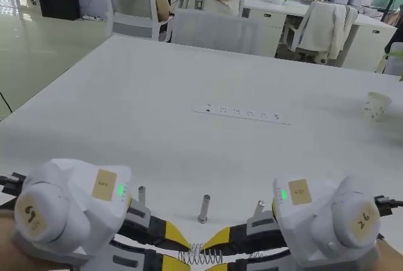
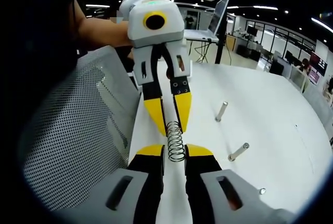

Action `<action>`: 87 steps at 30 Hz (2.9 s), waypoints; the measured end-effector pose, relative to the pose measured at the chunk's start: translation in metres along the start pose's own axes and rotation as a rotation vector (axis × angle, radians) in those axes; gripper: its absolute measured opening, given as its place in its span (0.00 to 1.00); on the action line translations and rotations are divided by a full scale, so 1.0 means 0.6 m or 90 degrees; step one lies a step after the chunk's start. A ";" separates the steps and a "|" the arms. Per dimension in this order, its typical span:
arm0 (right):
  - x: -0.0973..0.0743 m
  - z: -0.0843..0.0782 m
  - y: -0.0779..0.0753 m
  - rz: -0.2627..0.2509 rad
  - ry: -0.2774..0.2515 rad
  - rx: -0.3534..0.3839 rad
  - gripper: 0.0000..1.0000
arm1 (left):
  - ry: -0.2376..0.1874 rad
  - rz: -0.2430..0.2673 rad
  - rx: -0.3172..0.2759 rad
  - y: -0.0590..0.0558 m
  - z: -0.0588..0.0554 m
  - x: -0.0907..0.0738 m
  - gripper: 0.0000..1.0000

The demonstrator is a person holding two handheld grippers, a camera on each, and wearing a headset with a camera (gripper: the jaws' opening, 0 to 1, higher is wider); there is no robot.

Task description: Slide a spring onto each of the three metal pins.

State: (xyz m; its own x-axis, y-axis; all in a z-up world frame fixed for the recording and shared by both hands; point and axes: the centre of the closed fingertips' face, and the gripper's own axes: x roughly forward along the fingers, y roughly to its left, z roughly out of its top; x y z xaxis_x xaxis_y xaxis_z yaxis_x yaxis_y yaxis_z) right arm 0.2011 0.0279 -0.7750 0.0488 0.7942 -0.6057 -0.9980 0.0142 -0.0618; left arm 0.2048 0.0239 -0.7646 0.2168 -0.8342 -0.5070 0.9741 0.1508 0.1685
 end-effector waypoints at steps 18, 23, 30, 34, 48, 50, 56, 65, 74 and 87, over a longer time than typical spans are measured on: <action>-0.005 0.011 0.001 -0.007 0.010 -0.001 0.09 | 0.003 -0.003 -0.002 0.001 -0.003 0.007 0.02; -0.004 0.017 0.001 -0.007 0.017 0.005 0.09 | 0.004 -0.003 -0.003 0.000 -0.006 0.010 0.02; -0.001 0.019 0.003 0.001 0.039 0.021 0.08 | 0.002 -0.008 -0.006 -0.001 -0.009 0.013 0.02; 0.001 0.014 0.004 0.006 0.071 0.025 0.08 | 0.004 -0.013 -0.004 -0.003 -0.011 0.018 0.02; 0.005 0.023 -0.007 0.025 0.188 -0.014 0.08 | -0.026 0.003 -0.024 0.008 -0.011 0.023 0.02; 0.008 0.028 -0.009 0.030 0.198 -0.019 0.08 | -0.029 0.007 -0.026 0.011 -0.011 0.023 0.02; 0.016 0.034 -0.012 0.045 0.218 -0.029 0.08 | -0.031 0.018 -0.034 0.016 -0.015 0.015 0.02; 0.022 0.049 -0.022 0.058 0.235 -0.043 0.08 | -0.047 0.036 -0.054 0.030 -0.016 0.000 0.02; 0.036 0.067 -0.026 0.071 0.232 -0.051 0.08 | -0.042 0.058 -0.083 0.035 -0.037 -0.013 0.07; 0.040 0.082 -0.046 0.069 0.226 -0.052 0.08 | -0.059 0.108 -0.154 0.043 -0.075 -0.040 0.23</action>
State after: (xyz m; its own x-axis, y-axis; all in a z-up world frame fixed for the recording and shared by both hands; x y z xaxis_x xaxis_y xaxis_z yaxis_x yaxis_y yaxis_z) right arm 0.2278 0.0764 -0.7487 -0.0319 0.5284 -0.8484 -0.9924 -0.1179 -0.0361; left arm 0.2273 0.0716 -0.7859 0.3811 -0.8294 -0.4084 0.9142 0.4039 0.0327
